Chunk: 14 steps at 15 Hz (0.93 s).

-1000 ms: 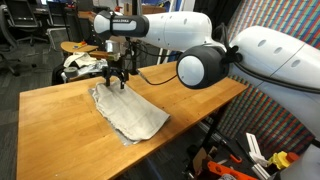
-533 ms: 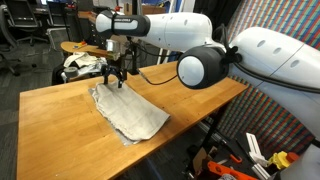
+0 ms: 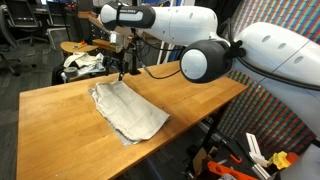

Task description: Fold the towel in half from right to left

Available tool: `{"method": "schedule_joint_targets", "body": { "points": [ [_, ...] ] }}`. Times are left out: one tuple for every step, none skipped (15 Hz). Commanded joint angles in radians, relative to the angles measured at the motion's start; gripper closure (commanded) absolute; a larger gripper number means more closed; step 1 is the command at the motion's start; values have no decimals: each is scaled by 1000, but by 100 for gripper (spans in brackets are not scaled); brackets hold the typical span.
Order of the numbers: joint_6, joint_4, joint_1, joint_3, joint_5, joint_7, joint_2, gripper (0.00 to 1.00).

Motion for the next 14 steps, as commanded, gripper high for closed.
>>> {"method": "schedule_joint_targets", "body": {
  "points": [
    [-19,5,26,7,16,28,-7,0],
    [-14,8,39,1,8,39,-3,0],
    [-12,8,51,-6,0,49,-2,0],
    [-6,7,66,-16,-12,61,3,0],
    [-5,7,78,-25,-23,69,6,0],
    [-5,7,90,-37,-38,79,11,0],
    [-6,10,99,-45,-47,87,16,0],
    [-4,14,107,-55,-59,94,24,0],
    [-8,15,114,-63,-69,101,28,0],
    [-11,16,118,-69,-80,106,33,0],
    [-17,15,121,-76,-90,108,37,0],
    [-31,13,123,-81,-99,105,38,0],
    [-50,13,124,-86,-106,99,40,0],
    [-87,9,122,-84,-110,83,40,0]
  ]
}}
